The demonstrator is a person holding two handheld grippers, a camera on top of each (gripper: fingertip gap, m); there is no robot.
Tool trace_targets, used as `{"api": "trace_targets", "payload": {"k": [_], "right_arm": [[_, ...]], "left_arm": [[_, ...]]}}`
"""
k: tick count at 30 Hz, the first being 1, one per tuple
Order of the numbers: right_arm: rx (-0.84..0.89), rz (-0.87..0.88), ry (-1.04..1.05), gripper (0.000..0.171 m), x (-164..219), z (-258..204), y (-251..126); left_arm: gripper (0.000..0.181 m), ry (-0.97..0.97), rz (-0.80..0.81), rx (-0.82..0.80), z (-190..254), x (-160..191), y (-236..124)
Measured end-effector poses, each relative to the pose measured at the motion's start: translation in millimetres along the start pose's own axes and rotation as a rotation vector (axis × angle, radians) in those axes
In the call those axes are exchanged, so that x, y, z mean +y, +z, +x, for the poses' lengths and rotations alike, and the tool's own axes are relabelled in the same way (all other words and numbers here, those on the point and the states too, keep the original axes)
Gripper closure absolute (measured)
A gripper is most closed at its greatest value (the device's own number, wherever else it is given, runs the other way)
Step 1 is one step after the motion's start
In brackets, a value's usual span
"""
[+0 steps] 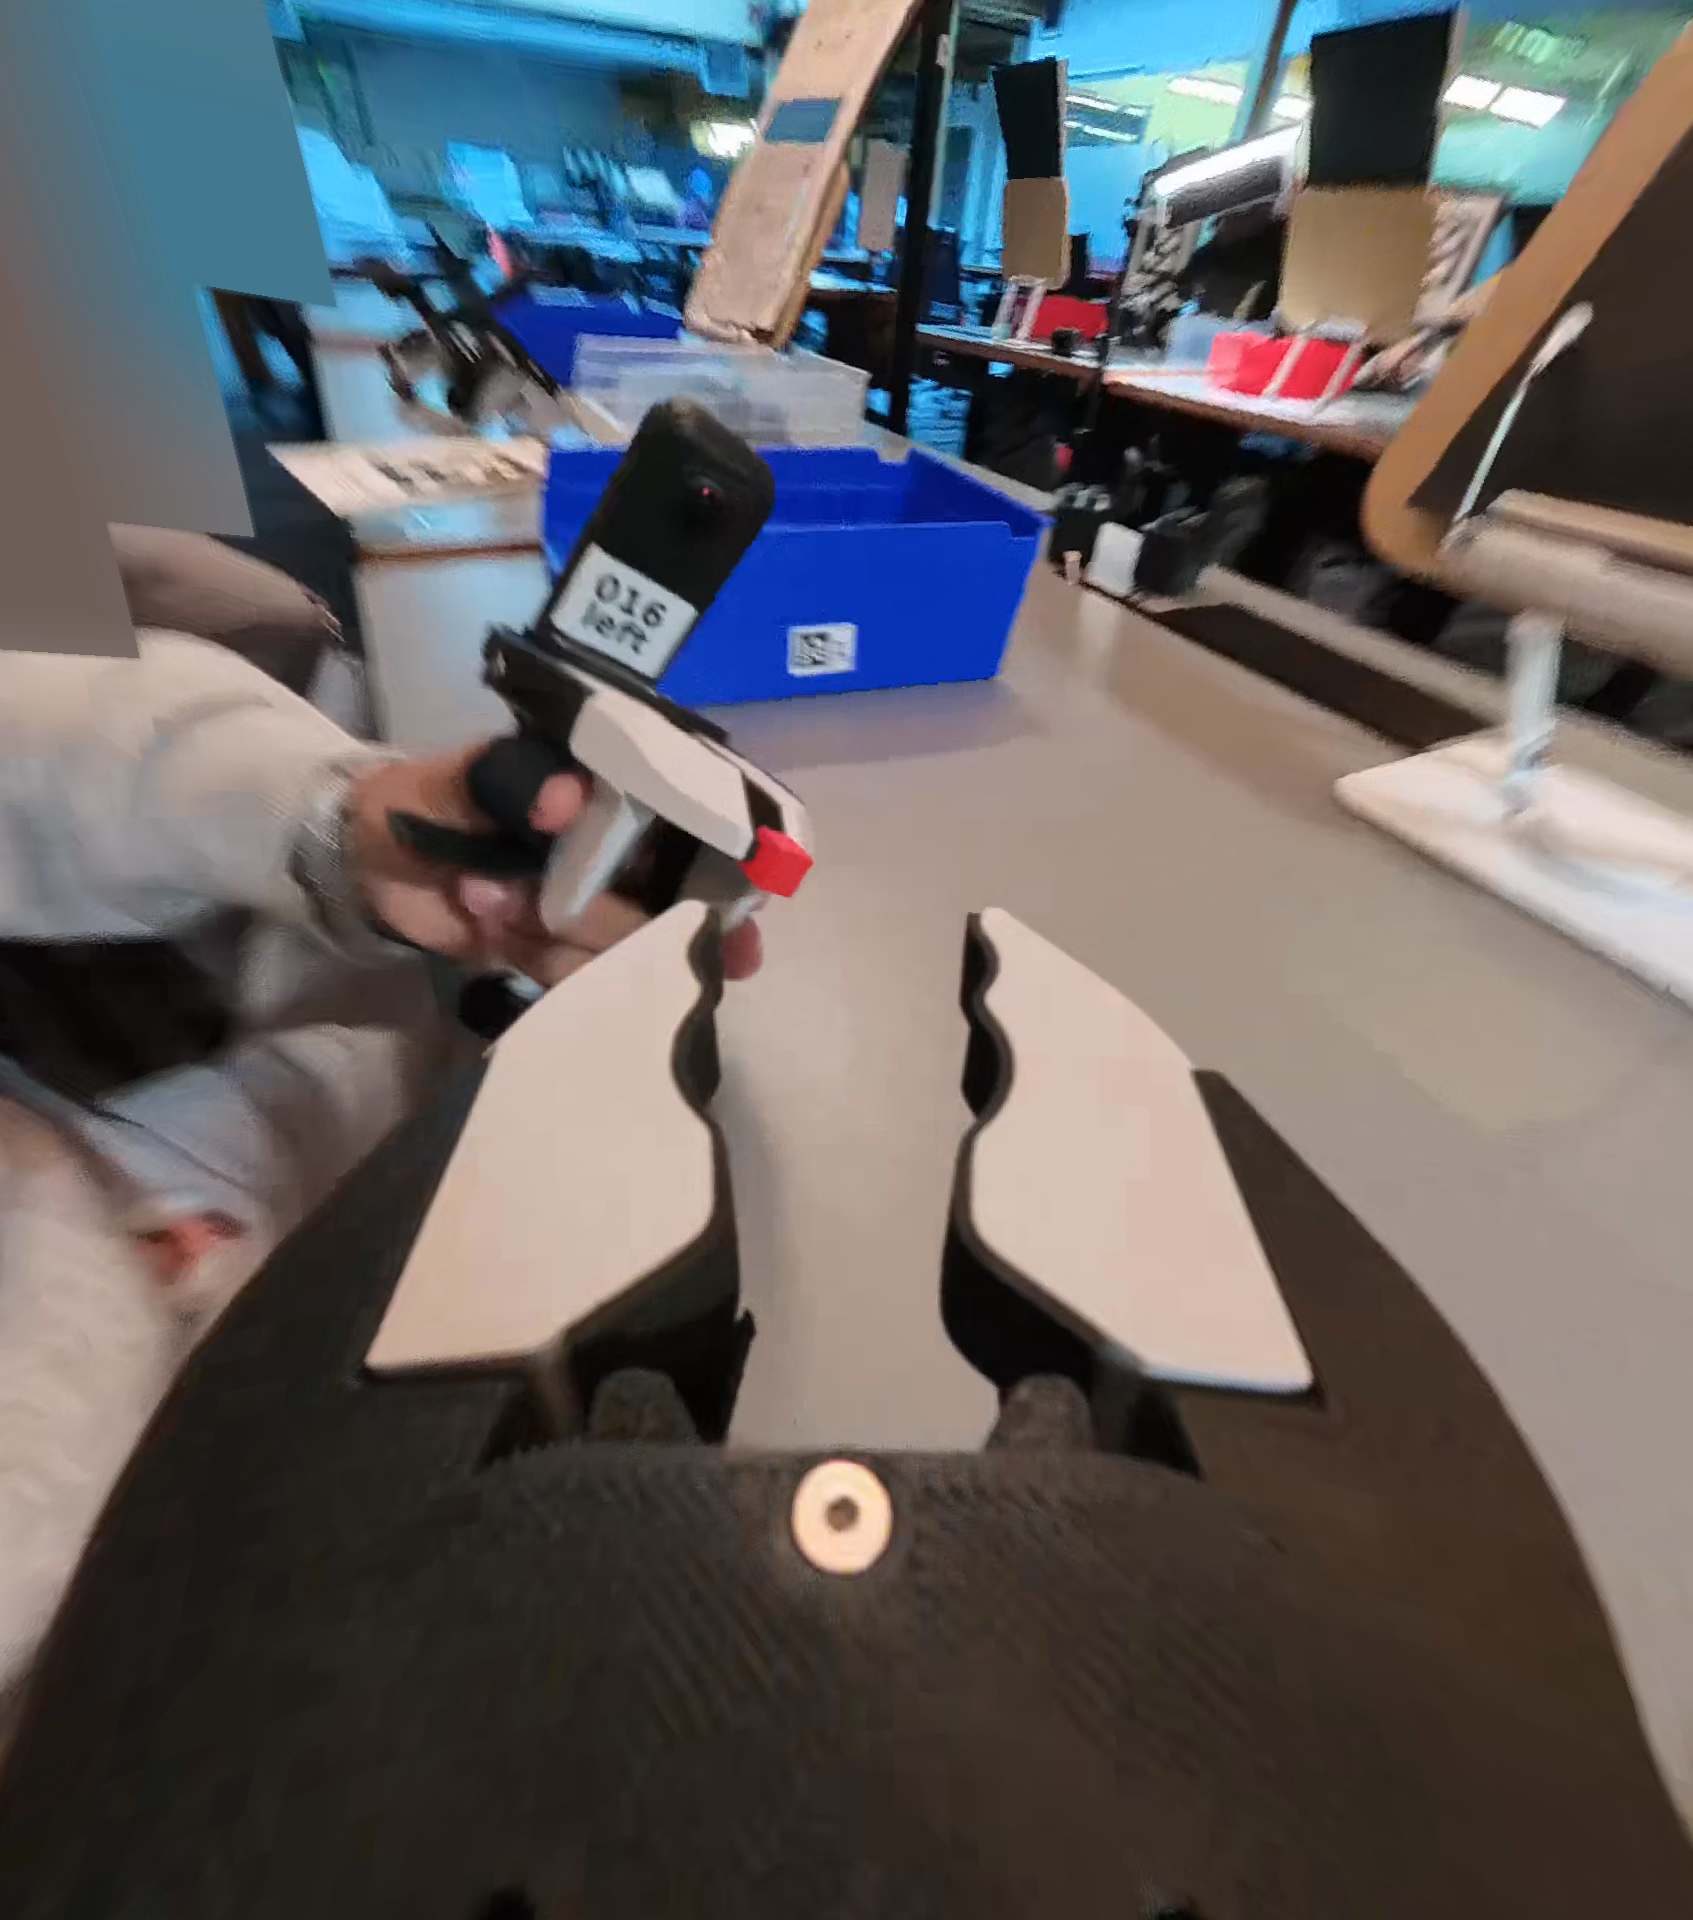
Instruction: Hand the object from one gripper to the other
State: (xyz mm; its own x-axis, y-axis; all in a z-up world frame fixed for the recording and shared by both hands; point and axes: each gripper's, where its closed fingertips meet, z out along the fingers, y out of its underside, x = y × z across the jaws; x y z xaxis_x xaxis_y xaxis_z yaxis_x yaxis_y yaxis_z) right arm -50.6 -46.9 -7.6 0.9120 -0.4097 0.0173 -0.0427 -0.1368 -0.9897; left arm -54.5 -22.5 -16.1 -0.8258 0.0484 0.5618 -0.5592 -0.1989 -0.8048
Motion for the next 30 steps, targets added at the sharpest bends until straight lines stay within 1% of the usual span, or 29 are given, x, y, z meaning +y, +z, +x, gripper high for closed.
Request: {"api": "trace_targets", "payload": {"k": [3, 6, 9, 13, 15, 19, 27, 30], "right_arm": [[-0.151, 0.062, 0.247, 0.135, -5.6, -8.1, -1.7], [-0.263, 0.088, 0.334, 0.142, -7.7, -18.3, -2.6], [-0.323, 0.080, 0.330, 0.145, -7.3, -29.5, -1.0], [-0.359, 0.063, 0.301, 0.150, -7.2, -41.4, 1.2], [-0.373, 0.064, 0.291, 0.157, -8.6, -45.5, 0.8], [-0.379, 0.063, 0.279, 0.161, -9.4, -47.1, 0.0], [-0.367, 0.058, 0.277, 0.161, -9.9, -44.7, 0.3], [-0.359, 0.071, 0.313, 0.161, -12.0, -40.2, -1.7]], "left_arm": [[0.172, 0.095, -0.019, 0.024, 9.7, 2.2, 2.8], [0.172, 0.131, -0.018, 0.072, 21.5, 2.5, 5.3], [0.172, 0.136, -0.026, 0.134, 32.0, 5.3, 7.1], [0.172, 0.148, -0.047, 0.187, 42.3, 9.8, 9.5], [0.172, 0.162, -0.058, 0.188, 44.2, 11.8, 10.7], [0.172, 0.164, -0.060, 0.190, 44.8, 12.1, 11.1], [0.172, 0.161, -0.052, 0.177, 43.9, 12.2, 12.7], [0.163, 0.137, -0.046, 0.165, 41.2, 11.4, 13.2]]}}
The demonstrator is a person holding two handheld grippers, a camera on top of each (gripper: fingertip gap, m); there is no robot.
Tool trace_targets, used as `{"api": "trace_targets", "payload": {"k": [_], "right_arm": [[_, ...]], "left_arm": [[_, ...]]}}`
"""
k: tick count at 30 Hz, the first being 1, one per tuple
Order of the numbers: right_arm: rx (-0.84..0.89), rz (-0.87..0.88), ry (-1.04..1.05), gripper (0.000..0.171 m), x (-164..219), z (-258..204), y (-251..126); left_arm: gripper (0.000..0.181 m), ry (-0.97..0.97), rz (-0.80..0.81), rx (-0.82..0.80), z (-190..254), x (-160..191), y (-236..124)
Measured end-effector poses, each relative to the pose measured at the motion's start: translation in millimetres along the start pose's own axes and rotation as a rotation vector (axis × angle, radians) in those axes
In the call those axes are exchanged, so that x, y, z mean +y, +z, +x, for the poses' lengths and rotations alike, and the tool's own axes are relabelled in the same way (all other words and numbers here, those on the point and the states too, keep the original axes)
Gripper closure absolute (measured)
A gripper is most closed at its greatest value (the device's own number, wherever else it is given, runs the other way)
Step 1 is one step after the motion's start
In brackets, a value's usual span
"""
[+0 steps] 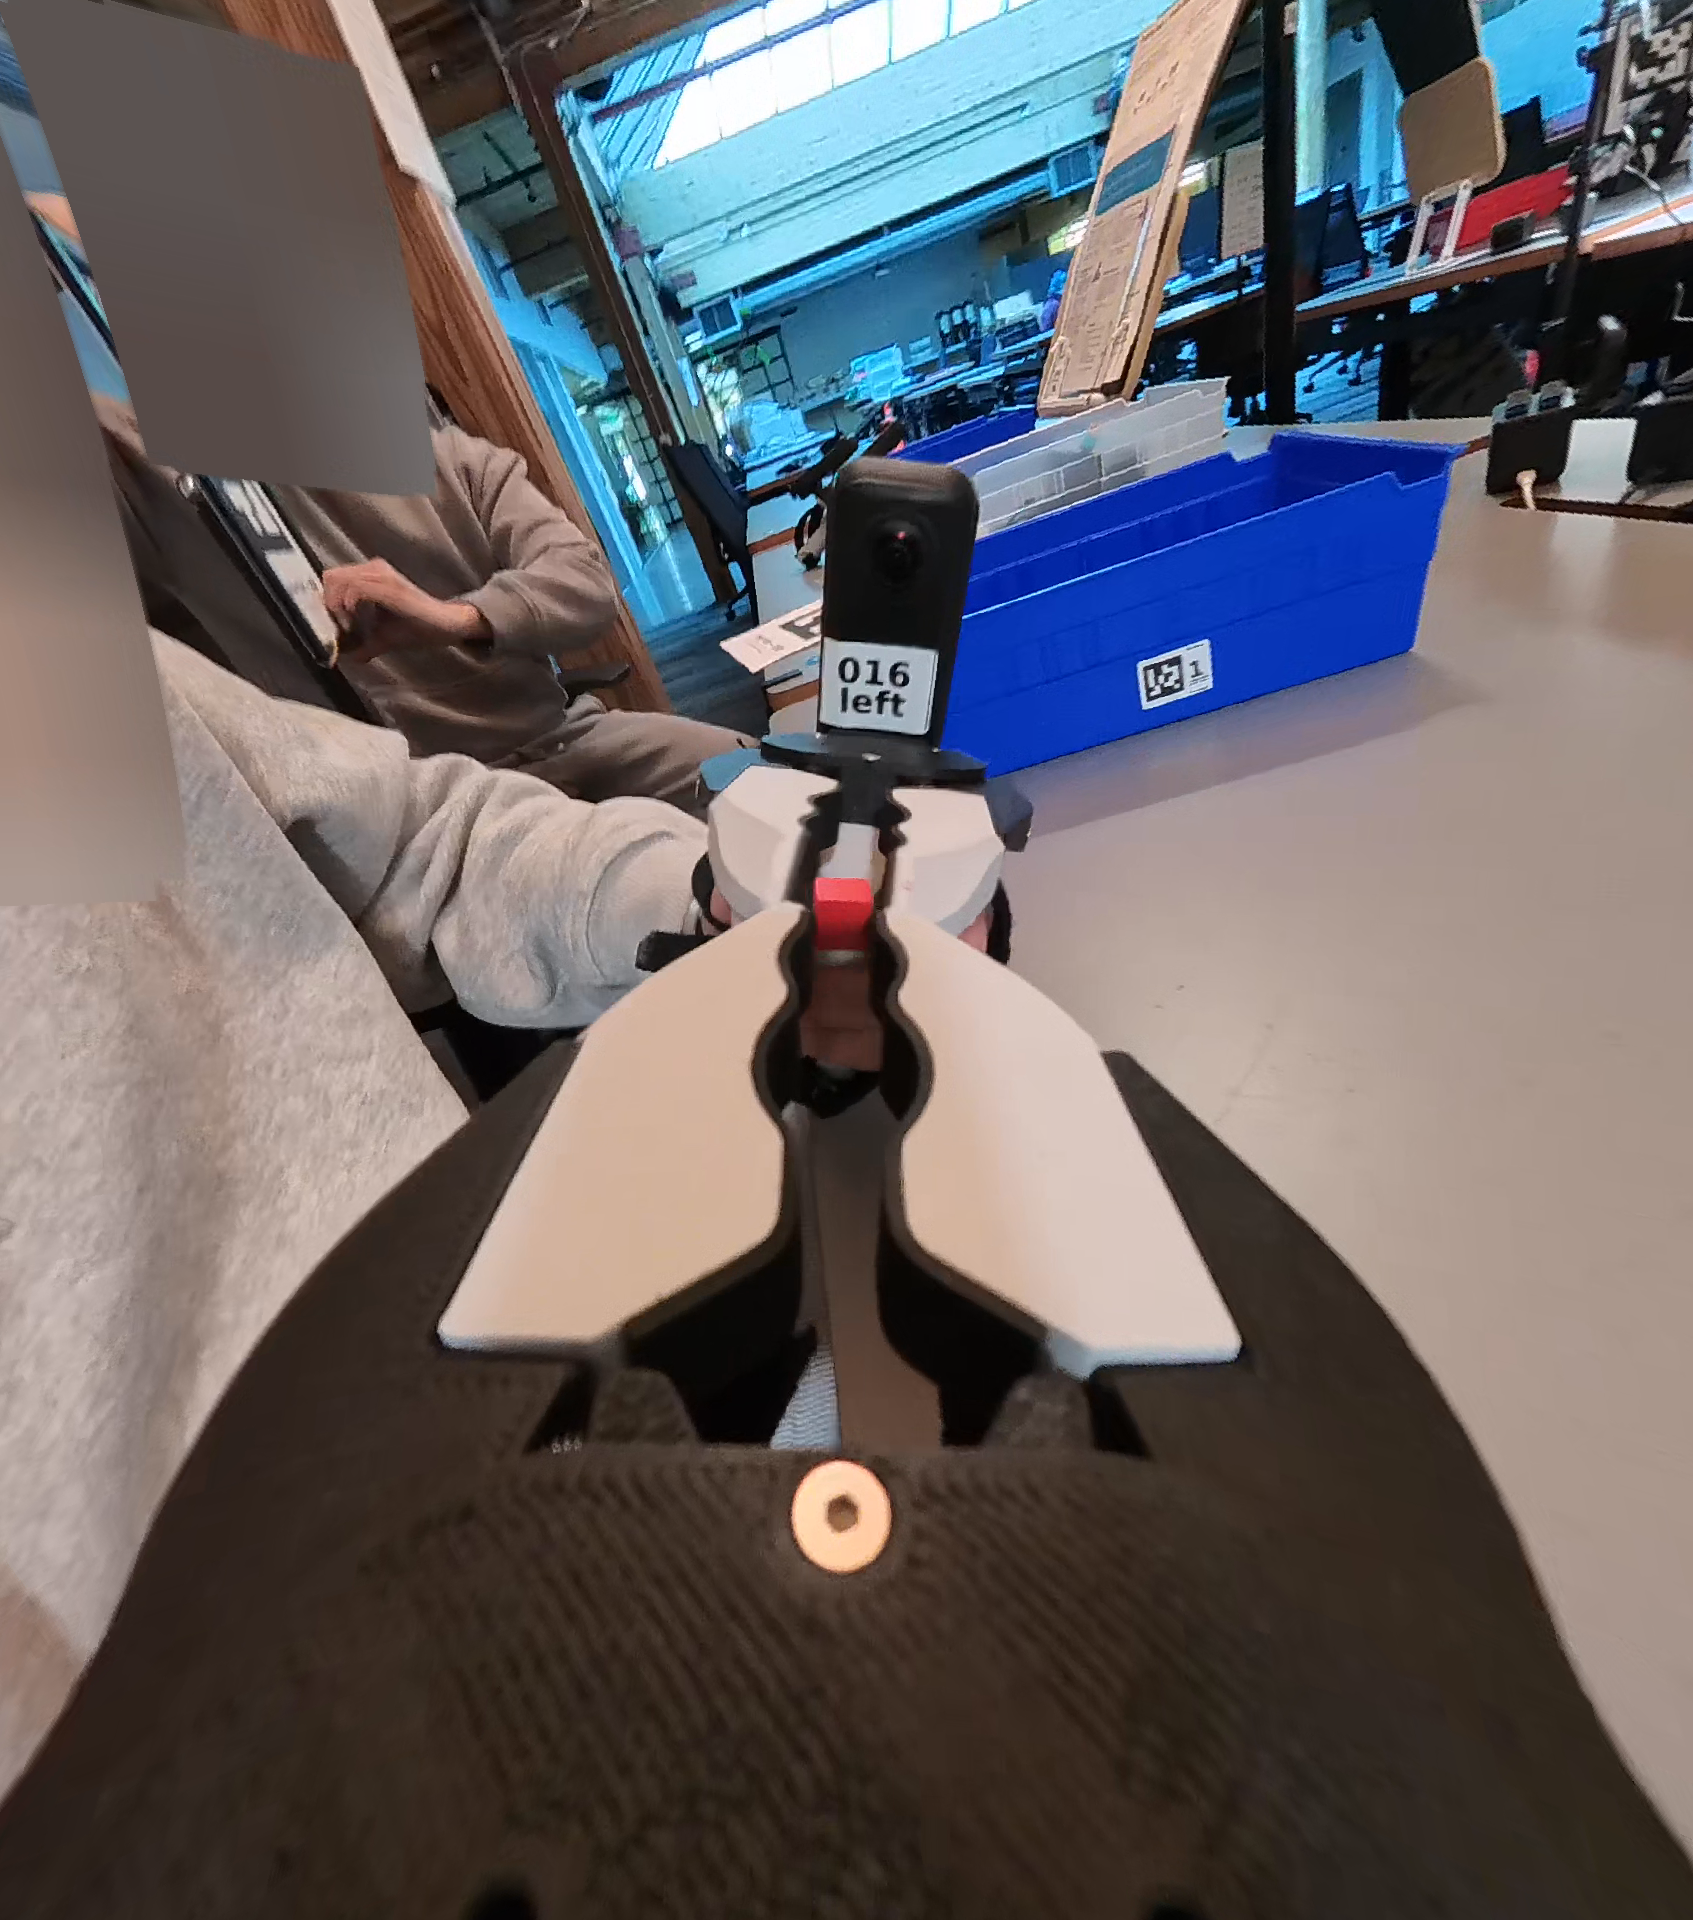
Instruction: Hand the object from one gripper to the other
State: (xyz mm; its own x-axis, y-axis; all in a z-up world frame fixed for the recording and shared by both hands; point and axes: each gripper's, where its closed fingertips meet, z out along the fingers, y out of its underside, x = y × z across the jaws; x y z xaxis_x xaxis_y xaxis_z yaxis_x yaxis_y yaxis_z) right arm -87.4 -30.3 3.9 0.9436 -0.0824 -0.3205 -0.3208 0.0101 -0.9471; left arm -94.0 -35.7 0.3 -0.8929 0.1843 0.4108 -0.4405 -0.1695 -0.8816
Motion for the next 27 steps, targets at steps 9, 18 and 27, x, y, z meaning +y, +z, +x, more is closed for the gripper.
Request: {"api": "trace_targets", "payload": {"k": [9, 18, 27], "right_arm": [[-0.133, 0.054, 0.452, 0.162, -2.0, 7.9, -1.8], [-0.245, 0.044, 0.743, 0.161, 9.5, 11.5, -2.1], [-0.253, -0.002, 0.782, 0.161, 17.7, 7.4, 2.1]], "left_arm": [[0.149, 0.461, -0.082, -0.259, -10.9, -1.2, -2.0], [0.159, 0.643, -0.212, -0.338, -20.3, 14.4, 0.2], [0.171, 0.695, -0.234, -0.326, -16.7, 18.1, 2.1]]}}
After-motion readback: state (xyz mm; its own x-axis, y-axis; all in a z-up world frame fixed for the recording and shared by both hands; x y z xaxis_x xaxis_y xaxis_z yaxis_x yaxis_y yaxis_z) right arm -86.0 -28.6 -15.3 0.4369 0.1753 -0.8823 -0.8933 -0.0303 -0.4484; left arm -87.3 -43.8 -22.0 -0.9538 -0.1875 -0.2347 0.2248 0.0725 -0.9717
